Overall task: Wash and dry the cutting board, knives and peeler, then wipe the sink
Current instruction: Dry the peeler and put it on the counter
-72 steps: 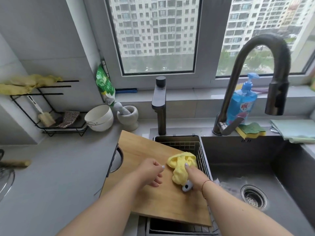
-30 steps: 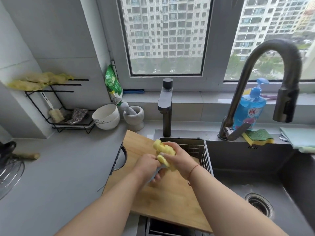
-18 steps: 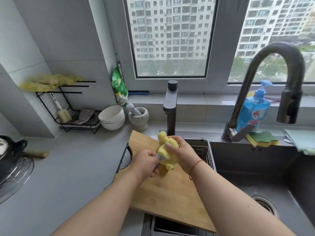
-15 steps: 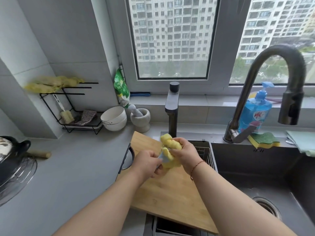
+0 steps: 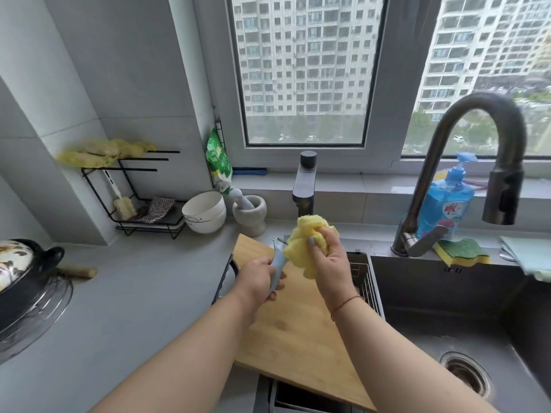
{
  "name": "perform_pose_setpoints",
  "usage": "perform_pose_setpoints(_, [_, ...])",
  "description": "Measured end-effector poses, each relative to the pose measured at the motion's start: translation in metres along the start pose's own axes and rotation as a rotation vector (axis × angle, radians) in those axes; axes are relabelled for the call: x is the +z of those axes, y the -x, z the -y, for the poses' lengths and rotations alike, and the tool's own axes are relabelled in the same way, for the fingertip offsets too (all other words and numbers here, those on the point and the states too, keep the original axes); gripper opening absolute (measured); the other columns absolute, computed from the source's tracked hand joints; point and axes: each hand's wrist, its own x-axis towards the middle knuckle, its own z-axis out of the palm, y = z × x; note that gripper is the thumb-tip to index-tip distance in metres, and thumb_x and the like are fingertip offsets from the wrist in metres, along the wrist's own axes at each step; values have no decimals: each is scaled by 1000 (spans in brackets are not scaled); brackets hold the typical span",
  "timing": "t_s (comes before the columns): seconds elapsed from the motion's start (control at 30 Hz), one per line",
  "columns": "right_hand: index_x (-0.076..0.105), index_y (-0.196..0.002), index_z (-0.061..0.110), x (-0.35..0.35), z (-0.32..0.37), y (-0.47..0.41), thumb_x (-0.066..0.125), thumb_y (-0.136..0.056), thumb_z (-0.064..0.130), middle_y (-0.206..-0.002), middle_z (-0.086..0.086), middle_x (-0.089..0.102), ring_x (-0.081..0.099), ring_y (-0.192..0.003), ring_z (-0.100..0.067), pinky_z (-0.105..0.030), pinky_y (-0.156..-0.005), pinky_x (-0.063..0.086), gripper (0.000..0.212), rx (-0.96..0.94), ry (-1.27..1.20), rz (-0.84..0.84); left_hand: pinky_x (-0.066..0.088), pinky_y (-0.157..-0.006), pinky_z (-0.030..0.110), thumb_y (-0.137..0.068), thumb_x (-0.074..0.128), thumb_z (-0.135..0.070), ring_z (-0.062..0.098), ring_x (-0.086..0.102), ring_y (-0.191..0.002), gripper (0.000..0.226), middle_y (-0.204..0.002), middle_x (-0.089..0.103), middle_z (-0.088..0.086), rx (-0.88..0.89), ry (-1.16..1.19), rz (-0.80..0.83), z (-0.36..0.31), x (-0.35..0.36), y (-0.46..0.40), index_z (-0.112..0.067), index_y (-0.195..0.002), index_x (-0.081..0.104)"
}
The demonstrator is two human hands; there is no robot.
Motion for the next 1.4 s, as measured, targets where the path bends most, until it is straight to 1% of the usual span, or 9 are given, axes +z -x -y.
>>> perform_pose_setpoints(0.1, [49, -128, 34, -5, 9, -15, 47, -99, 32, -117, -5, 54, 56, -97, -21, -33, -68, 50, 29, 194, -120, -151, 37, -48, 24, -96, 36, -3, 18, 55, -67, 35, -85, 60, 8, 4, 47, 116, -5, -4, 7, -13, -116, 63])
perform_pose_setpoints(0.17, [49, -132, 22, -12, 10, -29, 47, -97, 30, -118, -8, 57, 59, -98, -24, -40, -77, 54, 36, 344, -63, -105, 36, -48, 23, -95, 37, -2, 16, 55, -65, 36, -84, 62, 9, 59, -23, 155, -5, -9, 11, -15, -115, 64])
perform_pose_setpoints(0.27, [57, -121, 20, -13, 11, -31, 53, -92, 32, -109, -11, 64, 62, -98, -30, -47, -87, 53, 33, 438, -57, 2, 36, -51, 24, -97, 39, 0, 16, 55, -65, 35, -82, 64, 8, 104, -38, 101, -2, -13, 10, -15, -117, 64])
perform_pose_setpoints(0.4, [47, -128, 27, -11, 12, -26, 43, -100, 34, -115, -10, 57, 58, -105, -32, -51, -94, 49, 29, 486, -237, -169, 40, -49, 25, -100, 38, -6, 18, 54, -68, 32, -85, 63, 9, 65, 212, 35, 0, -17, 7, -15, -121, 61])
perform_pose_setpoints(0.67, [57, -98, 37, 6, 22, 10, 61, -92, 25, -108, -4, 53, 56, -91, -18, -26, -55, 50, 14, 170, -35, 165, 42, -54, 25, -103, 33, -12, 17, 55, -65, 30, -81, 61, 7, -89, 485, -19, -10, -11, 5, -14, -113, 62])
perform_pose_setpoints(0.77, [60, -91, 41, 21, 20, 19, 70, -85, 24, -110, 1, 42, 50, -102, -14, -19, -77, 52, 21, 11, 208, 313, 53, -66, 31, -105, 29, -37, 21, 66, -80, 45, -95, 71, 11, -115, 614, 118, -14, -5, 6, -12, -109, 66])
perform_pose_setpoints(0.87, [64, -94, 40, 24, 15, 13, 72, -83, 29, -106, 3, 41, 49, -102, -12, -28, -93, 48, 18, 20, 289, 265, 49, -54, 24, -94, 15, -68, 17, 66, -69, 75, -88, 72, 7, -107, 558, 201, -11, -4, 5, -16, -114, 66])
perform_pose_setpoints(1.17, [64, -118, 23, 21, 0, -7, 64, -87, 42, -109, -9, 60, 62, -93, -21, -37, -82, 55, 37, 150, 338, 86, 30, -41, 18, -102, 34, -41, 9, 41, -53, 43, -70, 53, 5, -100, 513, 176, -4, -4, 11, -9, -105, 62])
perform_pose_setpoints(1.4, [60, -101, 23, 2, 7, -10, 57, -94, 28, -88, 1, 62, 59, -83, -18, -36, -77, 52, 8, 220, -41, -78, 45, -47, 20, -101, 45, -11, 11, 44, -59, 16, -69, 45, 5, -66, 467, 8, -12, -4, 7, -6, -91, 56])
